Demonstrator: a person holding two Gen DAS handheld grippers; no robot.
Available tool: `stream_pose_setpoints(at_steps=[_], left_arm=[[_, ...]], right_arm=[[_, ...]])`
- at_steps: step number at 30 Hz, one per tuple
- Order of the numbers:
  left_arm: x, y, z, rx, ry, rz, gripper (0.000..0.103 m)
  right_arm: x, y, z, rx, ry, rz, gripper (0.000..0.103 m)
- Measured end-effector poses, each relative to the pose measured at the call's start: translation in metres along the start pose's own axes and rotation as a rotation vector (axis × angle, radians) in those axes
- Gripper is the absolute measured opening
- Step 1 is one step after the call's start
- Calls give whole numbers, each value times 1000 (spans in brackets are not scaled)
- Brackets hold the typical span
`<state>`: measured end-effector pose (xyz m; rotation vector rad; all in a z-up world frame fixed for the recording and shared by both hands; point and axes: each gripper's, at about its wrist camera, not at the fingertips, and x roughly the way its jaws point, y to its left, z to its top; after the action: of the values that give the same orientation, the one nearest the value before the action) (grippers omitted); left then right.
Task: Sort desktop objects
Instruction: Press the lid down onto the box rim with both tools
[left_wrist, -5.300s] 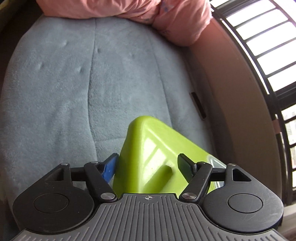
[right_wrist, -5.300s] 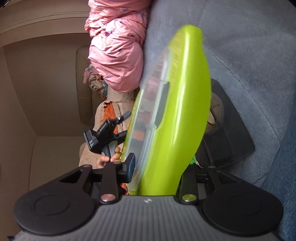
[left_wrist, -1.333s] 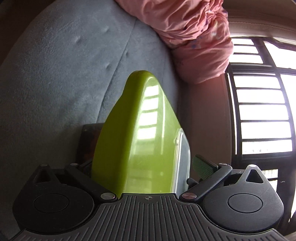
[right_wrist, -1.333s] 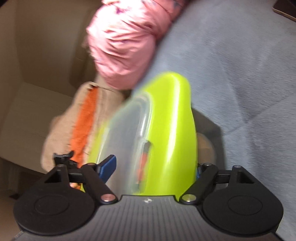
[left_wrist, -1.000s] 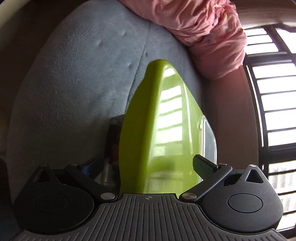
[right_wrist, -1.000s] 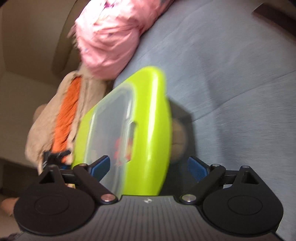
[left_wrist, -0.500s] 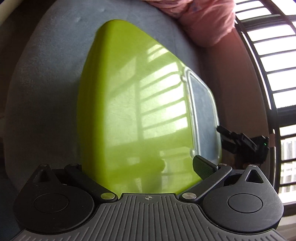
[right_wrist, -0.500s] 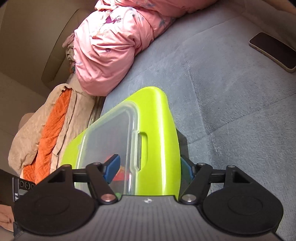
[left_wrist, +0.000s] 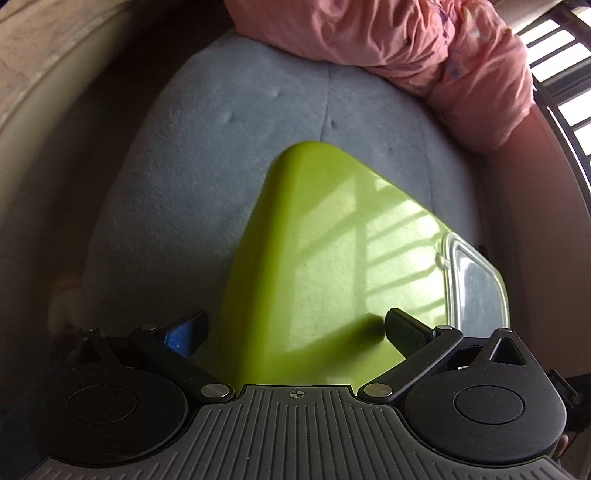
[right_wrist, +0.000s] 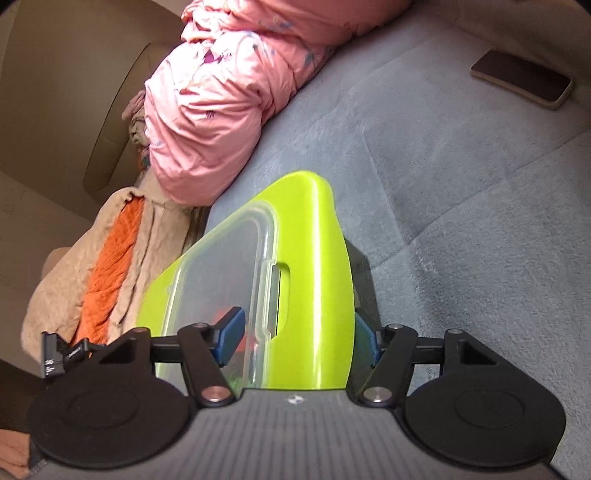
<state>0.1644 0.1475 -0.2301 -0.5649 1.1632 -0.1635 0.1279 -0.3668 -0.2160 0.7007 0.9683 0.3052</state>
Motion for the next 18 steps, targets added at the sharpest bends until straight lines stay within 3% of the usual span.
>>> stream_pose_setpoints(at_steps=[2, 6, 8, 14, 18], left_arm=[[-18, 4, -2, -23, -22, 24, 103], [-56, -4, -10, 25, -111, 153, 103], [-71, -17, -20, 52, -136, 189, 103], [-94, -65, -59, 182, -161, 152, 103], [-84, -62, -68, 211, -131, 156, 103]], right_arm=[[-8, 5, -2, -9, -23, -26, 66], [-29, 25, -9, -87, -80, -83, 69], [-41, 37, -13, -114, -109, -114, 78], [-57, 70, -38, -214, -99, -224, 84], [-48, 69, -57, -246, -73, -267, 86]])
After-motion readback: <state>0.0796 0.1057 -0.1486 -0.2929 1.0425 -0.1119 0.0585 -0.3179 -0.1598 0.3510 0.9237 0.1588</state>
